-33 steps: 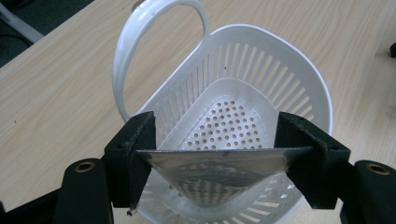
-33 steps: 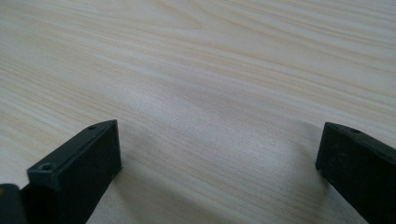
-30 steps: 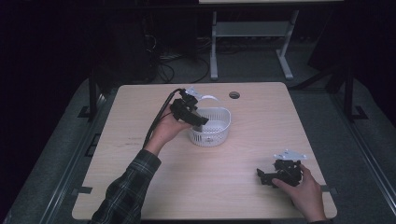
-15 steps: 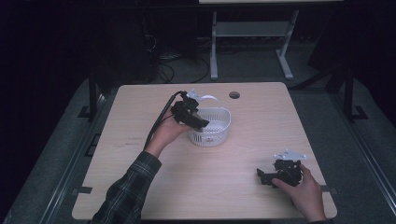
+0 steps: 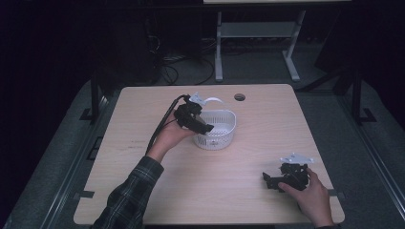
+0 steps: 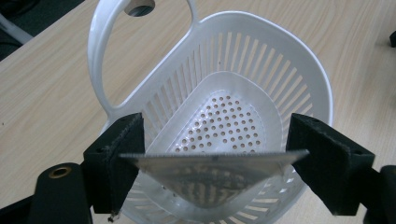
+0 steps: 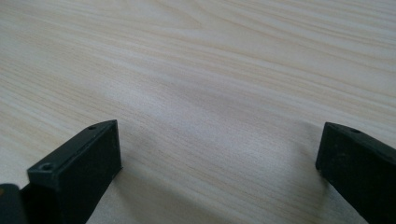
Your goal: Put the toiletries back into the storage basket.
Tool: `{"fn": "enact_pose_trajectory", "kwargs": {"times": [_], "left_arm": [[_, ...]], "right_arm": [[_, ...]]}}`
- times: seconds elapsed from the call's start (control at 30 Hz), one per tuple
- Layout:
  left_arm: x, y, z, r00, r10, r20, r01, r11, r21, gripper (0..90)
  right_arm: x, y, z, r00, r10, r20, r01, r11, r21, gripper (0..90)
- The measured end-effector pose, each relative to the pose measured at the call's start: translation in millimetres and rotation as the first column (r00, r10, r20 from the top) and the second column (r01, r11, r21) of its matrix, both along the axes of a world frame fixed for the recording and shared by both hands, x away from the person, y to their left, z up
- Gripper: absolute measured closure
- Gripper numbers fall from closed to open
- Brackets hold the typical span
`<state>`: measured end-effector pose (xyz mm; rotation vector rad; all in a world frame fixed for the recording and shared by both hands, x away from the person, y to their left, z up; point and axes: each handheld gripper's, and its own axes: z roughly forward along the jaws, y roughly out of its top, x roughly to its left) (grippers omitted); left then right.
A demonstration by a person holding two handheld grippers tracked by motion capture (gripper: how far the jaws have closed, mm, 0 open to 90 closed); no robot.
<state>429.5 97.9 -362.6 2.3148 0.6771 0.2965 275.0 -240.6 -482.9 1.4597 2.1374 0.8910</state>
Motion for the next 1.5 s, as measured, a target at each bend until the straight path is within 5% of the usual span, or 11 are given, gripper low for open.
{"fn": "enact_pose_trajectory", "kwargs": {"times": [0.83, 1.5], "left_arm": [[-24.5, 32.7, 18.8, 0.9994, 0.001, 0.036, 0.0, 0.9999, -0.014, 17.4], [-56.4, 72.0, 14.4, 0.9968, 0.037, 0.071, -0.033, 0.9981, -0.053, 17.6]], "right_arm": [[-0.4, 0.1, 0.0, 1.0, -0.003, -0.001, 0.003, 1.0, 0.0, 0.0], [-0.4, 0.1, 0.0, 1.0, -0.003, -0.001, 0.003, 1.0, 0.0, 0.0]]}}
